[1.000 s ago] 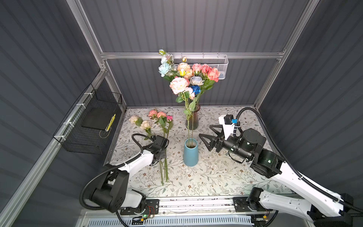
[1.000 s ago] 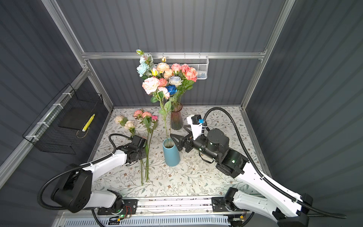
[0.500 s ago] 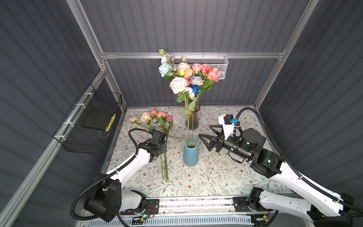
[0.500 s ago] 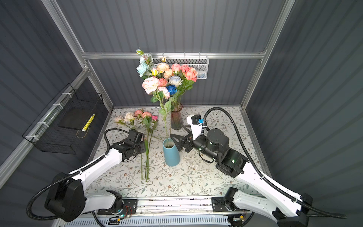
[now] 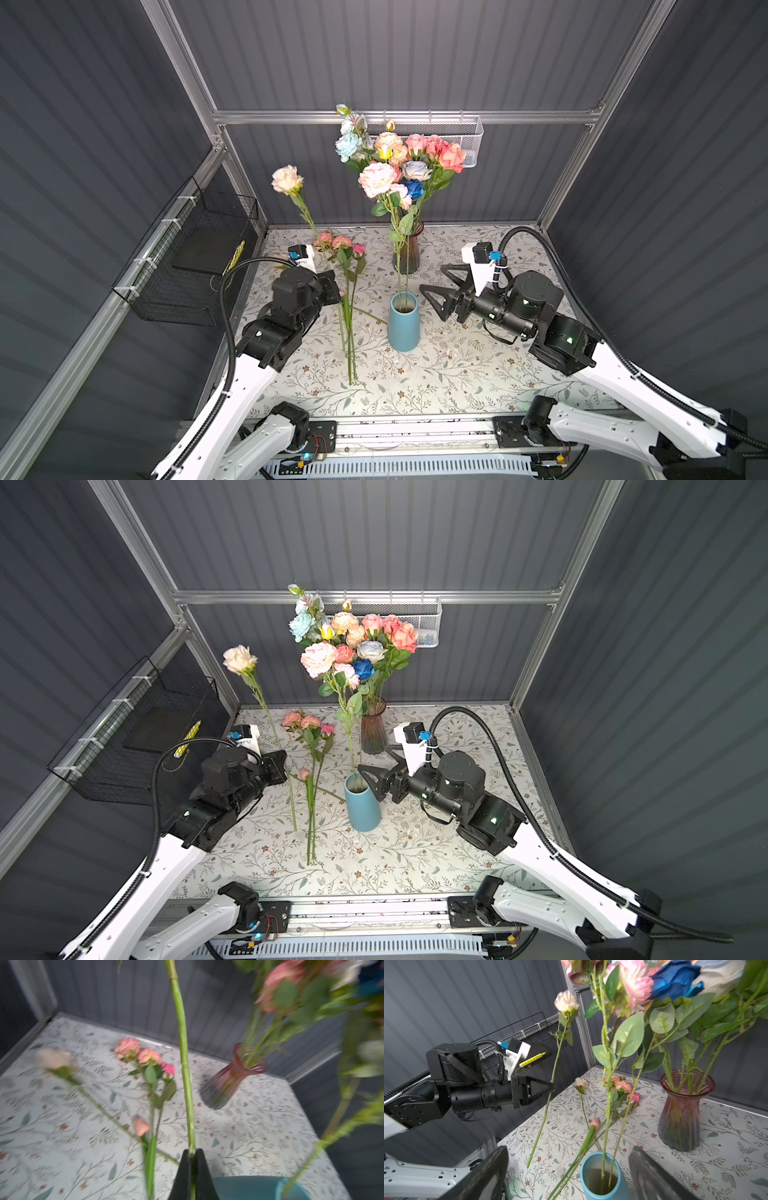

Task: Arrange flowers in a vase
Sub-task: Place the flower in the vase.

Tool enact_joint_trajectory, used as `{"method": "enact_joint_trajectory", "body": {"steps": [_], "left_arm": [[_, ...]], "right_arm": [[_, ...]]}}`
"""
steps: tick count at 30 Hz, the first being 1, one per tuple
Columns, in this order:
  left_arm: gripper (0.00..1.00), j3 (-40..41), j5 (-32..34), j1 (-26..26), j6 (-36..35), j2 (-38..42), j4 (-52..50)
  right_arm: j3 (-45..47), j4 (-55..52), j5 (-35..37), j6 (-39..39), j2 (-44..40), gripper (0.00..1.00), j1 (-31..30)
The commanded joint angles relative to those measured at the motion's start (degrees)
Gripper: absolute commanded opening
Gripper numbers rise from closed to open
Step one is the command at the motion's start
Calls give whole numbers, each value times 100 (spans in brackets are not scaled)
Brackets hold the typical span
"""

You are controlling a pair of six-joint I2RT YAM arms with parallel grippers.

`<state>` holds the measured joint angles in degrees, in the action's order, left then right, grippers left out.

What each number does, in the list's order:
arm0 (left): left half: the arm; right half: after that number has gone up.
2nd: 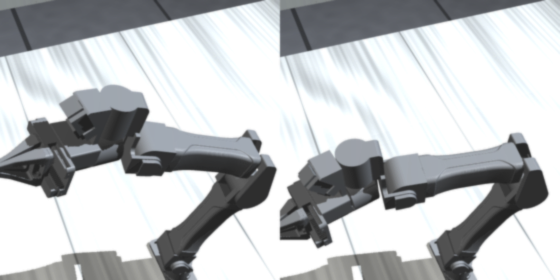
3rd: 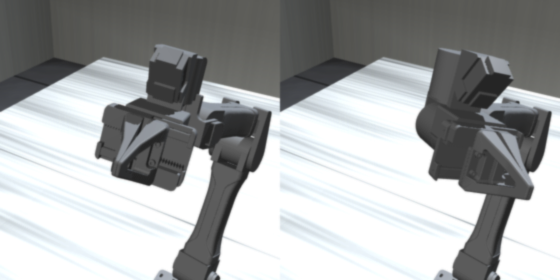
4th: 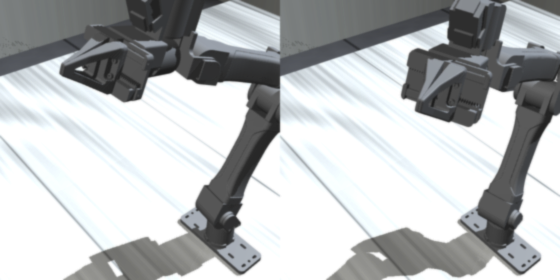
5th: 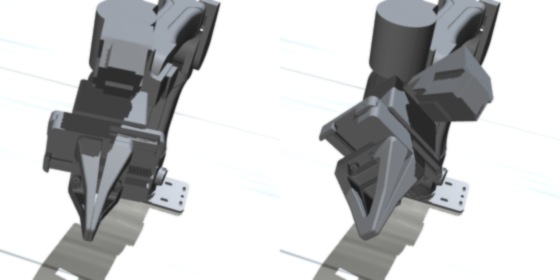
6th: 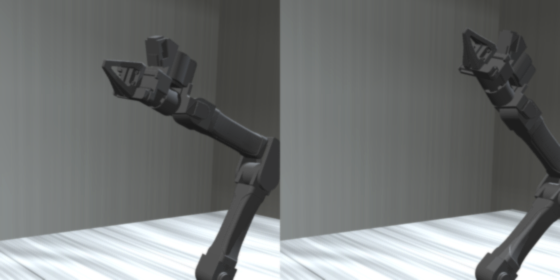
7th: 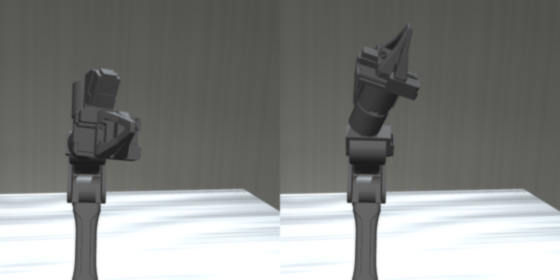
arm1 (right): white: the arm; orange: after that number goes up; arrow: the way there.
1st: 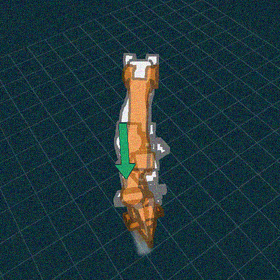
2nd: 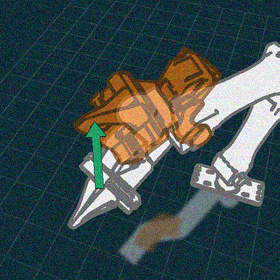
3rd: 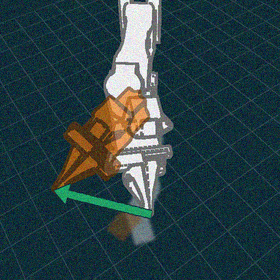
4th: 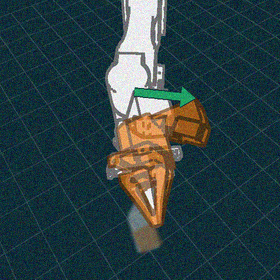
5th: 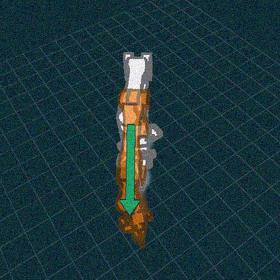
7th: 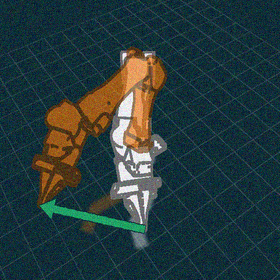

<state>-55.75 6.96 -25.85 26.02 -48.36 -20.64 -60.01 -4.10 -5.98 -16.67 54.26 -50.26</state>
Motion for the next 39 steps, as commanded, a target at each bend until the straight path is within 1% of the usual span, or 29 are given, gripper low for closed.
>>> {"method": "enact_joint_trajectory", "body": {"steps": [1, 3, 5, 6, 8, 9, 11, 14, 19, 21, 22, 23, 24, 26, 27, 28, 29, 30, 31, 32, 33, 34, 35, 37, 39], "left_arm": [[0, -250, -1640, -8, -547, 316, 763], [0, -402, -2403, -8, -656, 452, 982], [0, -536, -3376, -8, -700, 561, 1263], [0, -603, -3691, -8, -695, 573, 1344], [0, -730, -4543, -8, -639, 527, 1587], [0, -765, -4841, -8, -574, 489, 1696], [0, -724, -5639, -8, -293, 337, 2176], [0, -599, -6278, -13, 84, 136, 2701], [0, -409, -6634, -13, 294, 17, 3063], [0, -356, -6675, -22, 324, -30, 3105], [0, -332, -6731, -30, 351, -70, 3143], [0, -311, -6739, -41, 366, -115, 3145], [0, -297, -6735, -43, 378, -146, 3146], [0, -262, -6641, -43, 399, -174, 3114], [0, -268, -6487, -43, 360, -168, 2978], [14, -304, -6235, -43, 232, -151, 2710], [47, -337, -5870, -43, 109, -153, 2457], [66, -353, -5636, -43, 56, -153, 2244], [76, -312, -5518, -43, 48, -156, 2175], [89, -280, -5265, -41, 44, -164, 2094], [99, -244, -5052, -43, 51, -146, 2006], [100, -189, -4787, -43, 50, -106, 1918], [100, -170, -4349, -43, -25, -38, 1721], [100, -167, -3133, -42, -170, 116, 1112], [100, 21, -1905, -39, -230, 387, 802]], "right_arm": [[-370, 85, -649, 23, 104, 92, 7], [-634, 31, -927, 31, 230, 93, -1], [-993, -65, -1257, 53, 454, 93, -31], [-1166, -105, -1442, 65, 571, 93, -59], [-1511, -109, -1650, 102, 848, 94, -158], [-1648, -87, -1700, 117, 947, 94, -200], [-1976, -33, -1785, 127, 1290, 94, -265], [-2291, 183, -1960, 23, 1538, 94, -274], [-2700, 313, -2198, -106, 1820, 94, -291], [-2808, 345, -2271, -133, 1897, 90, -307], [-2854, 357, -2276, -144, 1929, 86, -313], [-2896, 357, -2276, -152, 1966, 78, -313], [-2911, 365, -2261, -153, 1971, 68, -318], [-2886, 350, -2136, -137, 1955, 42, -316], [-2848, 324, -2057, -103, 1921, 31, -317], [-2789, 294, -1931, -68, 1873, 20, -313], [-2739, 221, -1758, 1, 1801, 5, -311], [-2688, 147, -1619, 73, 1740, 0, -313], [-2618, 106, -1460, 144, 1654, 0, -312], [-2510, 58, -1156, 259, 1532, 0, -309], [-2434, 11, -947, 357, 1442, 0, -313], [-2369, -43, -744, 472, 1337, 0, -309], [-2299, -98, -499, 615, 1220, 0, -309], [-2210, -176, -26, 898, 1052, 0, -309], [-2193, -217, 253, 1077, 1025, 0, -247]]}}
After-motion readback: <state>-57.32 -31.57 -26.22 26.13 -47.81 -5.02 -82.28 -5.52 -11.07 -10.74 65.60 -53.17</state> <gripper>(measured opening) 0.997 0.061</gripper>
